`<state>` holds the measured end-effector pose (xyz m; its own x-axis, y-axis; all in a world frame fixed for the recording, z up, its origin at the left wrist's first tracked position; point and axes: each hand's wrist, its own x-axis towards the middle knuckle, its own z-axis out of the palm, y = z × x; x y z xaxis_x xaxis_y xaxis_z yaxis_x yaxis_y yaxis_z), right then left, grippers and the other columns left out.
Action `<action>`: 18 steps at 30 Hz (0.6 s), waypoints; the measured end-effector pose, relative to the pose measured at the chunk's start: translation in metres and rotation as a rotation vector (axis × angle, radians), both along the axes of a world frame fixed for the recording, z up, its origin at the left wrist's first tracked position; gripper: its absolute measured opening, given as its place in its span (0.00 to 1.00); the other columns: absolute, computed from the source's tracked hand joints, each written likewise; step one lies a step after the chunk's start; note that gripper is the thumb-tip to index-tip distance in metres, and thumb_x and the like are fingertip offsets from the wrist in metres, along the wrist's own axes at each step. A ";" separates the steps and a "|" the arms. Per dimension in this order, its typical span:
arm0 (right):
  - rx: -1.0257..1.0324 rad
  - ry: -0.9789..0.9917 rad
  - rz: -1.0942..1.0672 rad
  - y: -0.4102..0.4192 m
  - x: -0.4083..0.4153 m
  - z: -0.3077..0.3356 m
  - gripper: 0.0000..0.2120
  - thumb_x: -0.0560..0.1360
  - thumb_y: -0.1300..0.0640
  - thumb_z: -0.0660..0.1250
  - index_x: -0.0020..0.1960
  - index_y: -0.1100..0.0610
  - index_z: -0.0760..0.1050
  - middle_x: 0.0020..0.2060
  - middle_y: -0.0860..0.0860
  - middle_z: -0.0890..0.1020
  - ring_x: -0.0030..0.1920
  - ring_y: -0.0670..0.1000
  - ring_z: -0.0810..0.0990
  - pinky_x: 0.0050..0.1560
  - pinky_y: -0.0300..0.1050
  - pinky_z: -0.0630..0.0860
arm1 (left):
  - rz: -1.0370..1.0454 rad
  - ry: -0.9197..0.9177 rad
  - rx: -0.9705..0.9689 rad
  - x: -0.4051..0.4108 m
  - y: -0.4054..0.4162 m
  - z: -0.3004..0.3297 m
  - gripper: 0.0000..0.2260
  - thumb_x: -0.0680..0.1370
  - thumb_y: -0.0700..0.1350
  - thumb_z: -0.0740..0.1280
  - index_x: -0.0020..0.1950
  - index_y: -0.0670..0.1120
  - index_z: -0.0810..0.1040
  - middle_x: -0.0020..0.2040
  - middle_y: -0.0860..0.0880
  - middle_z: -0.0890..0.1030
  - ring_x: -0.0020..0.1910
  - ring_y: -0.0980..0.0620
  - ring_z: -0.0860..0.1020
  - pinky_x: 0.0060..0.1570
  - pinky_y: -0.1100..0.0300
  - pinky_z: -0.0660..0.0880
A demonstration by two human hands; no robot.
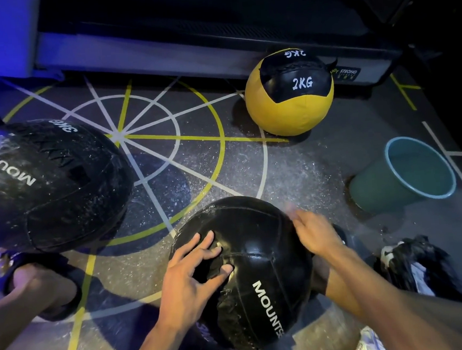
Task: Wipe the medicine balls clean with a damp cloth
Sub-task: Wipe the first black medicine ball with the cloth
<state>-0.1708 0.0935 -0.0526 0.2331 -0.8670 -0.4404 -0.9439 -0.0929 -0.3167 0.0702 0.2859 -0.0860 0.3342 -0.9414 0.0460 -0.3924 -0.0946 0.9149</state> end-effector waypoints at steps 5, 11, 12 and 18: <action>-0.044 -0.321 -0.196 0.016 0.035 0.011 0.17 0.87 0.52 0.56 0.70 0.49 0.77 0.69 0.47 0.78 0.71 0.50 0.74 0.73 0.48 0.66 | 0.013 -0.003 -0.010 -0.013 -0.004 0.002 0.16 0.71 0.59 0.78 0.56 0.57 0.85 0.66 0.67 0.78 0.74 0.61 0.69 0.71 0.67 0.64; -0.056 -0.212 0.515 0.035 0.116 0.030 0.20 0.86 0.54 0.53 0.75 0.49 0.71 0.77 0.45 0.69 0.77 0.47 0.66 0.77 0.49 0.62 | 0.001 -0.055 -0.015 -0.016 -0.010 -0.003 0.18 0.70 0.66 0.74 0.55 0.59 0.85 0.66 0.70 0.77 0.73 0.62 0.69 0.72 0.50 0.69; -0.058 -0.198 0.501 0.027 0.108 0.027 0.20 0.86 0.52 0.52 0.76 0.45 0.69 0.77 0.44 0.69 0.76 0.47 0.68 0.77 0.51 0.63 | 0.005 -0.036 -0.021 -0.016 -0.011 -0.003 0.18 0.70 0.66 0.75 0.55 0.59 0.85 0.67 0.70 0.77 0.73 0.62 0.70 0.71 0.46 0.70; 0.035 -0.053 -0.020 -0.022 0.019 0.021 0.18 0.86 0.54 0.55 0.38 0.51 0.73 0.36 0.50 0.79 0.46 0.58 0.81 0.40 0.45 0.69 | 0.009 -0.036 -0.039 -0.020 -0.010 0.000 0.17 0.69 0.63 0.77 0.55 0.59 0.85 0.66 0.70 0.77 0.73 0.63 0.69 0.70 0.50 0.69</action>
